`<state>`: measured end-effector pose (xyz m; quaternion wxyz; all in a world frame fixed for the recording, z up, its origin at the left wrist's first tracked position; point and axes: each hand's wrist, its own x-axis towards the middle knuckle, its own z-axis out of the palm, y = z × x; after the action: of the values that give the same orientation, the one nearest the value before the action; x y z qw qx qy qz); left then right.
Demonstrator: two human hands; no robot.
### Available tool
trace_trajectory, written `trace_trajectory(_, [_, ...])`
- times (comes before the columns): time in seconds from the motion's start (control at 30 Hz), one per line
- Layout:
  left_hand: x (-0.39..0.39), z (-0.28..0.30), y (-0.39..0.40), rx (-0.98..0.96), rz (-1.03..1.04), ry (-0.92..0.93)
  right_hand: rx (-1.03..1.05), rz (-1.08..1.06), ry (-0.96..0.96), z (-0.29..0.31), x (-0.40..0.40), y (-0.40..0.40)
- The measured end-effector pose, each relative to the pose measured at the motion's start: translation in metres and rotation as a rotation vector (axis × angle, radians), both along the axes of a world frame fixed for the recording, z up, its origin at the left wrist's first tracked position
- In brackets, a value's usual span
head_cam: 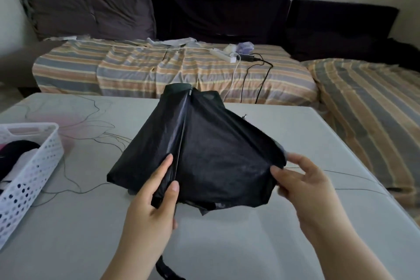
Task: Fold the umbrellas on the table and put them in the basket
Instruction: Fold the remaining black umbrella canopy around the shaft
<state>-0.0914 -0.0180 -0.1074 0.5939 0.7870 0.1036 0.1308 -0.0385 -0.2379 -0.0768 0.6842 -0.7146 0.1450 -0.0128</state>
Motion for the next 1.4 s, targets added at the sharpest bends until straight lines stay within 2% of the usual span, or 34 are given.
trace_trajectory(0.07, [-0.003,0.0,0.002,0.069,-0.018,-0.005,-0.445,0.037,0.058,-0.002,0.002,-0.005])
trace_trajectory(0.1, [-0.004,-0.001,0.002,0.11,-0.027,-0.011,-0.636,0.008,0.027,-0.001,0.001,-0.005])
trace_trajectory(0.13, [-0.005,-0.001,0.002,0.146,-0.038,-0.021,-0.745,-0.062,-0.086,0.005,-0.001,-0.002])
trace_trajectory(0.2, [-0.007,-0.003,-0.001,0.195,-0.047,-0.039,-0.735,-0.149,-0.444,0.027,-0.003,0.011])
trace_trajectory(0.23, [-0.008,-0.003,-0.004,0.206,-0.046,-0.049,-0.708,-0.115,-0.572,0.039,-0.002,0.021])
trace_trajectory(0.3, [-0.01,-0.006,-0.011,0.224,-0.037,-0.09,-0.743,0.017,-0.651,0.052,0.004,0.041])
trace_trajectory(0.4, [-0.015,-0.011,-0.02,0.257,-0.054,-0.165,-0.823,0.142,-0.562,0.047,0.015,0.057])
trace_trajectory(0.5, [-0.021,-0.022,-0.021,0.337,-0.128,-0.222,-0.832,0.115,-0.547,0.044,0.022,0.056])
trace_trajectory(0.67, [-0.025,-0.02,-0.017,0.471,-0.298,-0.189,-0.797,0.166,-0.55,0.044,0.028,0.047])
trace_trajectory(0.87, [-0.026,-0.019,-0.012,0.542,-0.369,-0.179,-0.759,0.225,-0.49,0.047,0.038,0.026])
trace_trajectory(1.03, [-0.022,-0.016,-0.013,0.555,-0.391,-0.204,-0.887,0.409,-0.457,0.075,0.055,0.01])
trace_trajectory(1.17, [-0.021,-0.013,-0.01,0.547,-0.4,-0.23,-0.982,0.653,-0.297,0.102,0.068,0.003])
trace_trajectory(1.4, [-0.021,-0.016,0.0,0.625,-0.366,-0.271,-0.929,0.745,-0.328,0.112,0.078,0.013])
